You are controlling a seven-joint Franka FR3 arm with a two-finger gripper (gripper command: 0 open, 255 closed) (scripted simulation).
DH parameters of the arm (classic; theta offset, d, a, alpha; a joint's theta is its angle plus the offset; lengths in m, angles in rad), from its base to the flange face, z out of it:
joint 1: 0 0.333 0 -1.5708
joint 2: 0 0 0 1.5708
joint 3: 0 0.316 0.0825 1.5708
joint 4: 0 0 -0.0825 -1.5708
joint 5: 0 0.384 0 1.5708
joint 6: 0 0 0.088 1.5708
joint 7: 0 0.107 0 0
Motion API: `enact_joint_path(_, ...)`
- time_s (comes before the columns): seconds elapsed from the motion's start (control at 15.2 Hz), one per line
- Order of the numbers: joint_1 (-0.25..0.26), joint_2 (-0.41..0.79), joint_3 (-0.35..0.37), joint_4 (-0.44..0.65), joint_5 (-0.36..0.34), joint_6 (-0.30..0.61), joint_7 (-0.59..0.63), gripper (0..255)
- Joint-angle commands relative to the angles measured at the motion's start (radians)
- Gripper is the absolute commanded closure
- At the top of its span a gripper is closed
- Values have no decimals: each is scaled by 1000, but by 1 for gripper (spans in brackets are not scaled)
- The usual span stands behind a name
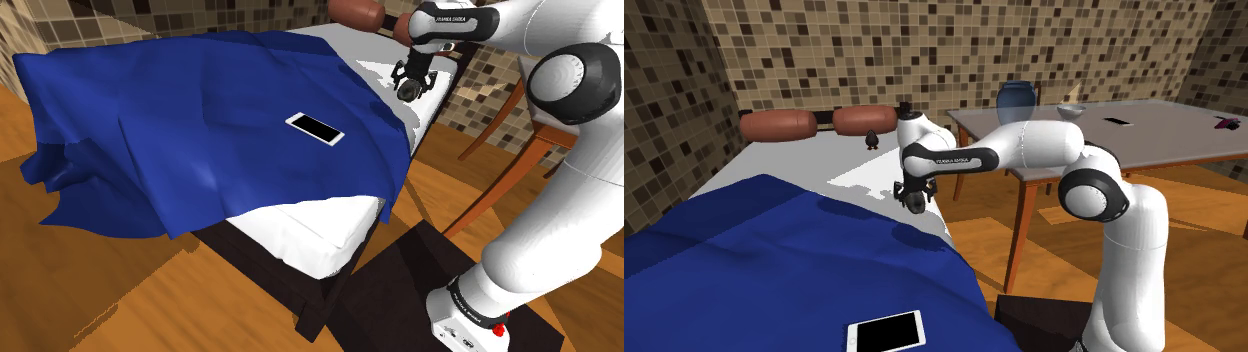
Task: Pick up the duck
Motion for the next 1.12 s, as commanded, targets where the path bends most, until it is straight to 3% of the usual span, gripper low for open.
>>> enact_joint_path(0.0,1,1,1,-7,0,9,3,0)
enact_joint_path(0.07,1,2,1,-8,0,10,3,255)
enact_joint_path(0.66,1,1,1,-7,0,9,3,255)
enact_joint_path(1.06,1,5,1,77,3,-72,-7,255)
